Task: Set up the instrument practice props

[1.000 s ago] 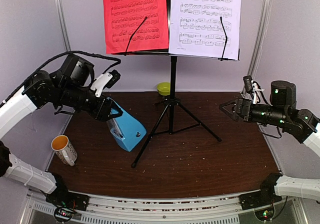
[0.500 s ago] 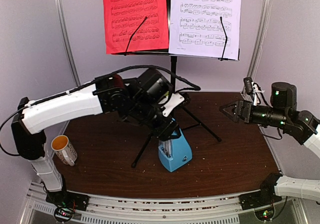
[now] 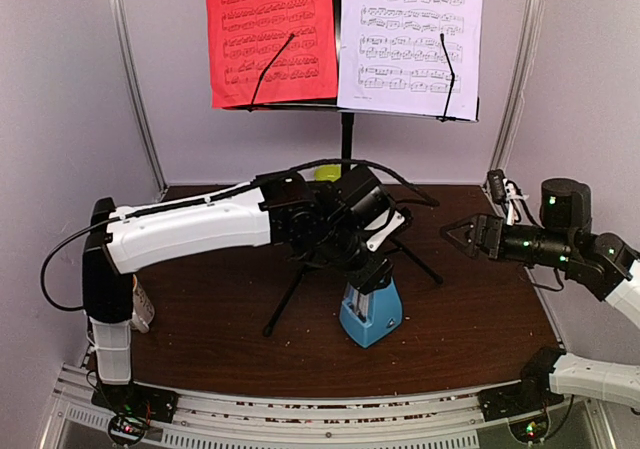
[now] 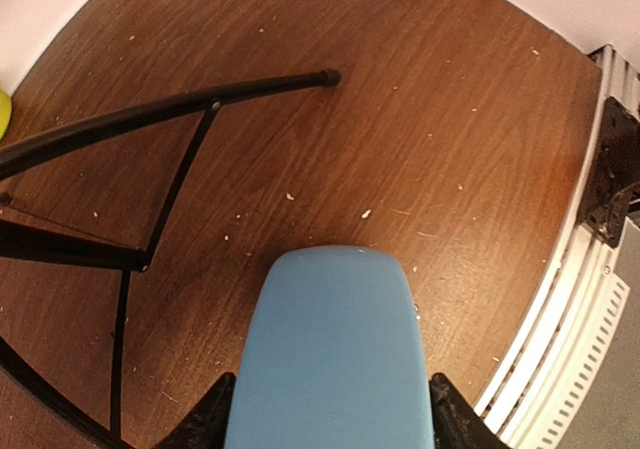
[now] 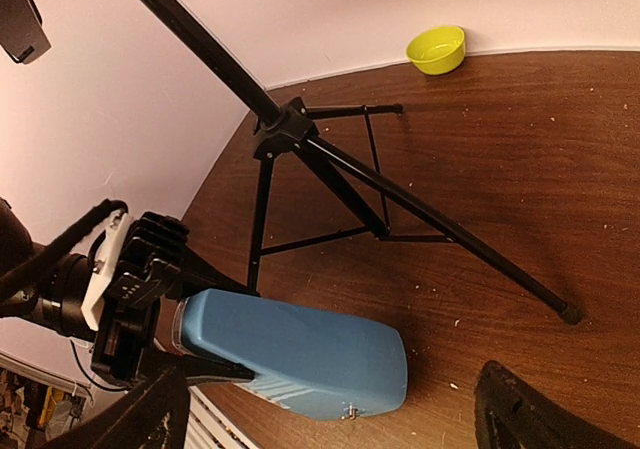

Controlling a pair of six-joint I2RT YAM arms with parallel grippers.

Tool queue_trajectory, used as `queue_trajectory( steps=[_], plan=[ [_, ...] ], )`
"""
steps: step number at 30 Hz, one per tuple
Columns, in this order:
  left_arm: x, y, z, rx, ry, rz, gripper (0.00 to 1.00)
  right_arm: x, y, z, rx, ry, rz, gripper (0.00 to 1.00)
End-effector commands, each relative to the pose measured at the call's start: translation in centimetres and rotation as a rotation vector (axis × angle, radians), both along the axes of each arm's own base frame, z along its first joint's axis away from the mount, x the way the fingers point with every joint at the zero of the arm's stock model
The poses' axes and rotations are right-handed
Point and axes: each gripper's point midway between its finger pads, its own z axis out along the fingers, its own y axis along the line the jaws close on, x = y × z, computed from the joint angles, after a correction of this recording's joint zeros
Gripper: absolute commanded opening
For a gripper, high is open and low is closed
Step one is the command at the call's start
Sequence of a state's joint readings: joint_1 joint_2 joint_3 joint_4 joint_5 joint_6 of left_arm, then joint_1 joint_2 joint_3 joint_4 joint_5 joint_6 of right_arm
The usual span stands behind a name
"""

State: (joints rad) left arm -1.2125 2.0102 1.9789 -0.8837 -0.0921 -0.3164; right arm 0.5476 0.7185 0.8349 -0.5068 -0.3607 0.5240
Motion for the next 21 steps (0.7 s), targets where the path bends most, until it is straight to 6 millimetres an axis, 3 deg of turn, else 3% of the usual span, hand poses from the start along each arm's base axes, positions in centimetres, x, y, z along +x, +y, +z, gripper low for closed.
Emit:
queue_trajectory(
  steps=[1,15,19,21],
  plan=[
    [1.5,-2.0,4.7,-0.162,-0.064,0.082,0.2,-0.1,-0.5,-0.3,0.014,0.008,-0.024,1.0],
    [2.2,-3.8,0.4,-0.155,0.039,0.238,0.3,-0.4,-0.8,-2.0,0.016,0.05,-0.045,1.0],
    [2.2,-4.0,0.2,-0.169,0.064,0.267,0.4,-0.3,-1.5,-1.9,0.013,0.054,-0.087,1.0],
    [2.2,-4.1,0.6,-0.178,0.066,0.267,0.52,-0.3,-1.8,-1.7,0.016,0.048,-0.101,1.0]
  ],
)
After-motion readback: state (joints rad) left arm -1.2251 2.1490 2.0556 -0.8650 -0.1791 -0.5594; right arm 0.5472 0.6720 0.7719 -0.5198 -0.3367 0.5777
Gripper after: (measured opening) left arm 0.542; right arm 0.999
